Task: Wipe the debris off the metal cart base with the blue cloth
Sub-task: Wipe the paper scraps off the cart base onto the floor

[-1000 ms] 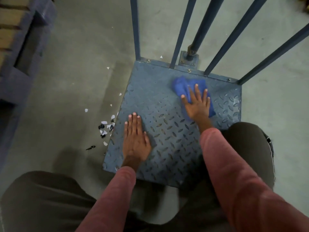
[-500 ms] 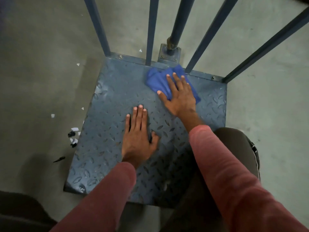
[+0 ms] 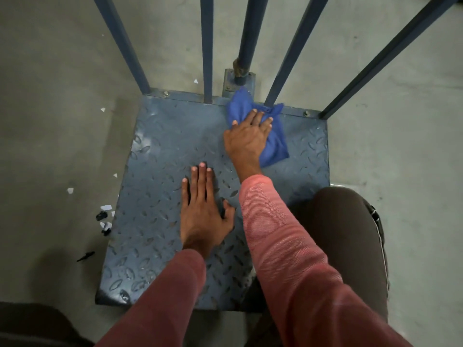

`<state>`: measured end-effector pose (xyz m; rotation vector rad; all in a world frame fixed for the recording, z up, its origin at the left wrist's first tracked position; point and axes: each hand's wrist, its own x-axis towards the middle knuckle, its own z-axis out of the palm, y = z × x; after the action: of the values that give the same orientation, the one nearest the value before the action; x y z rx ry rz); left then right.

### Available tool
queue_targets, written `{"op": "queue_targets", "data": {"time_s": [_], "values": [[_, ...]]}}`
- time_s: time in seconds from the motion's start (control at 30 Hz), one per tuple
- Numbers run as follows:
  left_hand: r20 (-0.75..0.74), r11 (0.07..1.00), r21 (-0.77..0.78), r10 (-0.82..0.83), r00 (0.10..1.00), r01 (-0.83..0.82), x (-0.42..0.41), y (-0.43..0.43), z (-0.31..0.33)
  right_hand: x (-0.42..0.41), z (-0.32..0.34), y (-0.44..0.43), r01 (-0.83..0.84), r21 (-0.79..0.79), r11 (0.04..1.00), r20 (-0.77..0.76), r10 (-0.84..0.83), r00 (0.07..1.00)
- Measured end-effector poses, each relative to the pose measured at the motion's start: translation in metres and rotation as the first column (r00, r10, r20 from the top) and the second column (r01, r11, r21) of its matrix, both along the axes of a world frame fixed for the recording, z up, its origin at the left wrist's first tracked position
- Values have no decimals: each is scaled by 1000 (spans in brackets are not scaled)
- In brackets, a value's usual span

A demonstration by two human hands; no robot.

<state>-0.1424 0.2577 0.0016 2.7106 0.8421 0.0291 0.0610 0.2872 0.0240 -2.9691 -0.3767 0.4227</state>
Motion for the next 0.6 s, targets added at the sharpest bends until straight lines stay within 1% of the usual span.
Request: {"op": "queue_targets", "data": {"time_s": [0.1,0.17,0.2,0.27,0.3,0.33,0.37,0.47,0.53,0.6], "values": [[19,1000,7,-5,1000,5,0,-1,-1,-8,2,17,-138,7,990,-31,138,990],[20,1000,9,-9,1000,9,0,-1,-3,-10,4,22,-243,-8,970,-17,243,970],[15,1000,8,-4,1000,4,0,0,-5,-9,4,17,-313,26,949,-2,313,950],[7,1000,16,-8,1000,8,-1,1,-4,0,3,-7,-469,143,871,28,471,882],[3,1000,14,-16,1000,16,-1,1,-3,10,3,-25,-510,203,836,36,514,857],[0,1000,13,-21,1000,21,-1,0,-1,25,5,-44,-497,242,833,45,502,864],[0,1000,16,-22,1000,22,0,0,0,41,7,-61,-452,243,858,57,452,890],[2,1000,11,-24,1000,24,-1,3,1,55,7,-93,-270,175,947,62,263,963],[-2,1000,6,-28,1000,28,-3,3,-1,43,-2,-96,-105,197,975,99,87,991],[22,1000,-5,-23,999,23,-2,1,-1,32,-11,-97,48,185,981,140,-75,987]]}}
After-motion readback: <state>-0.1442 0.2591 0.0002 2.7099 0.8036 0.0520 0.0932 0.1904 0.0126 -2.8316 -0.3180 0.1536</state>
